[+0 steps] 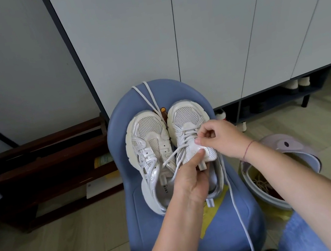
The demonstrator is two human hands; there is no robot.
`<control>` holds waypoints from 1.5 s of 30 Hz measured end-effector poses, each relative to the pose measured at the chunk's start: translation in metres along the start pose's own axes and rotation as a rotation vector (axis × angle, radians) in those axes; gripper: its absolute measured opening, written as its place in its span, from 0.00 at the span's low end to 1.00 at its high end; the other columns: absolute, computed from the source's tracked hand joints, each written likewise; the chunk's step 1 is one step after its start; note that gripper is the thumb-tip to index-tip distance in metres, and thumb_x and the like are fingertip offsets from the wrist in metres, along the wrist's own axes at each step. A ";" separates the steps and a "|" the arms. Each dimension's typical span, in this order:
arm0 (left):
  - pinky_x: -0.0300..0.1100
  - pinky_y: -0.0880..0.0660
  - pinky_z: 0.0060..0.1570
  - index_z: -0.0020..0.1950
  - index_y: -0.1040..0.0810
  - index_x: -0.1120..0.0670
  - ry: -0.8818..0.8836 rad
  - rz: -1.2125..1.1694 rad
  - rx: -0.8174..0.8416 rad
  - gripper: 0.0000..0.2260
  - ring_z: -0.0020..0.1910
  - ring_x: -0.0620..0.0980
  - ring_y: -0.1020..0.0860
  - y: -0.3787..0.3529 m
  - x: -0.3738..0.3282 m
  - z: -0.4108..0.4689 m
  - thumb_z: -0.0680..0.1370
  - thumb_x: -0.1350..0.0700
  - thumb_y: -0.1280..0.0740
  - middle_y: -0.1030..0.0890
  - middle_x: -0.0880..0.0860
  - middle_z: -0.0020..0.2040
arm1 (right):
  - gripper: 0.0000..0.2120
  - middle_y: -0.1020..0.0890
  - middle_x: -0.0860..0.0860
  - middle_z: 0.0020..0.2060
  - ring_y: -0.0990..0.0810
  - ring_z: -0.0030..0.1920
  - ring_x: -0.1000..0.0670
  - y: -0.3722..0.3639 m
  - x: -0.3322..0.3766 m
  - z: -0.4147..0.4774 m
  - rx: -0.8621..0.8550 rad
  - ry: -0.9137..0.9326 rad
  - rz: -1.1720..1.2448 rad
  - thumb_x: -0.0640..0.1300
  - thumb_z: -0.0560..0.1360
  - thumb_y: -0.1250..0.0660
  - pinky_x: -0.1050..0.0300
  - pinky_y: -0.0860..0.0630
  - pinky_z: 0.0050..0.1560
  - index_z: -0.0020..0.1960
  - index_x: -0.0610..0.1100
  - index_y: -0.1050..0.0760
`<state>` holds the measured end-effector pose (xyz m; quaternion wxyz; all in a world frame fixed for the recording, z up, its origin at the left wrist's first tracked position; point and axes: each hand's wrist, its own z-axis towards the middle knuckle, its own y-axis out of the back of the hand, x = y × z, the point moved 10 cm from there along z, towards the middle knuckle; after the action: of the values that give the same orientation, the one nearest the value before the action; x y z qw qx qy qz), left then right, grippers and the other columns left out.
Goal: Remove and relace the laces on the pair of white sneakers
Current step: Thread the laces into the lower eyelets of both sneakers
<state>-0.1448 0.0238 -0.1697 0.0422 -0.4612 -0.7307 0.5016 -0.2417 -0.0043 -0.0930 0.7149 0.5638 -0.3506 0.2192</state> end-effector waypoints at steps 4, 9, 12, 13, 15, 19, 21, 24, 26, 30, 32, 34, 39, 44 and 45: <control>0.40 0.18 0.34 0.50 0.21 0.65 -0.003 -0.049 -0.060 0.06 0.41 0.54 0.17 0.008 -0.001 0.001 0.77 0.72 0.35 0.15 0.59 0.39 | 0.07 0.22 0.51 0.35 0.25 0.38 0.51 0.046 -0.034 -0.002 -0.213 -0.172 -0.080 0.43 0.72 0.28 0.57 0.28 0.41 0.39 0.41 0.24; 0.40 0.18 0.33 0.48 0.21 0.64 -0.007 -0.044 -0.076 0.06 0.43 0.54 0.18 0.008 -0.002 0.001 0.77 0.72 0.35 0.15 0.58 0.37 | 0.06 0.25 0.51 0.43 0.24 0.46 0.47 0.059 -0.039 -0.003 -0.317 -0.199 -0.309 0.45 0.72 0.30 0.49 0.25 0.50 0.40 0.46 0.26; 0.39 0.18 0.34 0.47 0.21 0.64 -0.004 -0.017 -0.055 0.06 0.36 0.52 0.16 0.006 -0.002 0.001 0.78 0.71 0.35 0.15 0.58 0.37 | 0.07 0.25 0.54 0.42 0.28 0.41 0.61 0.025 -0.009 -0.001 -0.156 -0.009 -0.086 0.46 0.71 0.28 0.66 0.31 0.44 0.46 0.47 0.24; 0.39 0.18 0.35 0.47 0.20 0.64 -0.002 -0.007 -0.039 0.06 0.35 0.51 0.15 0.005 -0.001 0.002 0.78 0.71 0.36 0.15 0.58 0.37 | 0.07 0.25 0.56 0.42 0.29 0.39 0.62 0.015 -0.001 -0.001 -0.097 0.030 -0.067 0.47 0.71 0.28 0.69 0.33 0.42 0.46 0.47 0.23; 0.40 0.18 0.43 0.48 0.20 0.65 -0.002 0.012 -0.018 0.06 0.39 0.51 0.15 0.005 0.000 0.003 0.79 0.70 0.36 0.15 0.59 0.40 | 0.06 0.24 0.57 0.41 0.29 0.38 0.63 0.004 0.004 -0.002 -0.044 0.066 -0.069 0.47 0.72 0.29 0.71 0.34 0.40 0.44 0.46 0.23; 0.41 0.20 0.50 0.48 0.19 0.65 0.000 0.020 -0.021 0.06 0.41 0.51 0.16 0.007 0.001 0.004 0.79 0.69 0.36 0.15 0.59 0.41 | 0.08 0.22 0.53 0.41 0.28 0.37 0.60 -0.001 -0.004 0.002 -0.016 0.021 -0.078 0.48 0.74 0.30 0.70 0.34 0.36 0.40 0.45 0.24; 0.41 0.20 0.49 0.48 0.19 0.64 -0.005 0.010 -0.028 0.06 0.41 0.51 0.16 0.007 0.000 0.003 0.79 0.70 0.36 0.15 0.59 0.42 | 0.09 0.23 0.53 0.40 0.28 0.37 0.59 -0.003 -0.002 0.002 0.005 0.020 -0.067 0.48 0.75 0.31 0.66 0.34 0.37 0.39 0.44 0.25; 0.39 0.19 0.40 0.48 0.20 0.63 -0.006 -0.003 -0.033 0.06 0.39 0.51 0.16 0.005 0.000 0.000 0.79 0.70 0.36 0.15 0.58 0.39 | 0.12 0.25 0.54 0.37 0.27 0.39 0.55 0.002 -0.008 0.001 0.018 -0.008 -0.166 0.50 0.76 0.34 0.56 0.30 0.43 0.37 0.44 0.25; 0.38 0.20 0.31 0.46 0.21 0.63 0.008 -0.024 -0.048 0.07 0.32 0.50 0.16 0.004 0.000 -0.005 0.78 0.71 0.36 0.15 0.57 0.35 | 0.17 0.24 0.51 0.38 0.25 0.43 0.50 0.019 -0.026 0.002 -0.037 -0.099 -0.380 0.53 0.78 0.37 0.52 0.28 0.48 0.36 0.43 0.24; 0.38 0.21 0.28 0.45 0.22 0.63 0.001 -0.051 -0.069 0.07 0.33 0.51 0.16 0.004 -0.002 -0.007 0.78 0.72 0.36 0.15 0.57 0.34 | 0.16 0.25 0.51 0.38 0.23 0.45 0.46 0.061 -0.046 -0.003 -0.215 -0.229 -0.420 0.51 0.77 0.36 0.49 0.27 0.52 0.36 0.43 0.23; 0.38 0.21 0.27 0.45 0.22 0.63 -0.002 -0.047 -0.077 0.07 0.34 0.51 0.17 0.004 -0.003 -0.006 0.78 0.72 0.36 0.16 0.57 0.33 | 0.07 0.24 0.52 0.41 0.25 0.43 0.52 0.054 -0.035 -0.004 -0.189 -0.146 -0.181 0.48 0.75 0.32 0.57 0.28 0.46 0.42 0.45 0.22; 0.37 0.21 0.27 0.45 0.22 0.63 -0.001 -0.034 -0.076 0.07 0.30 0.50 0.17 0.004 -0.002 -0.006 0.78 0.71 0.36 0.16 0.57 0.33 | 0.06 0.23 0.54 0.41 0.27 0.39 0.59 0.030 -0.018 -0.005 -0.071 -0.062 -0.029 0.49 0.74 0.30 0.65 0.32 0.40 0.46 0.46 0.23; 0.37 0.19 0.35 0.47 0.20 0.63 -0.013 -0.013 -0.031 0.07 0.33 0.49 0.15 0.003 -0.002 -0.004 0.79 0.70 0.37 0.15 0.57 0.37 | 0.09 0.21 0.53 0.39 0.25 0.38 0.56 -0.001 -0.014 0.000 0.009 -0.030 -0.020 0.49 0.74 0.31 0.62 0.30 0.40 0.43 0.43 0.24; 0.38 0.19 0.35 0.47 0.20 0.63 -0.008 -0.022 -0.024 0.07 0.34 0.50 0.15 0.001 -0.002 -0.007 0.79 0.70 0.37 0.15 0.58 0.38 | 0.09 0.22 0.53 0.37 0.26 0.39 0.54 -0.006 -0.011 0.001 0.066 -0.024 -0.045 0.48 0.77 0.34 0.61 0.30 0.40 0.43 0.42 0.24; 0.38 0.19 0.34 0.47 0.20 0.63 -0.005 -0.028 -0.031 0.07 0.35 0.50 0.15 0.000 -0.003 -0.008 0.79 0.70 0.37 0.15 0.58 0.37 | 0.10 0.23 0.53 0.37 0.26 0.39 0.53 -0.001 -0.013 0.002 0.035 -0.028 -0.109 0.48 0.77 0.35 0.58 0.30 0.41 0.42 0.43 0.24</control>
<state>-0.1392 0.0272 -0.1650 0.0403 -0.4505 -0.7446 0.4908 -0.2500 -0.0050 -0.1032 0.7107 0.5976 -0.3257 0.1782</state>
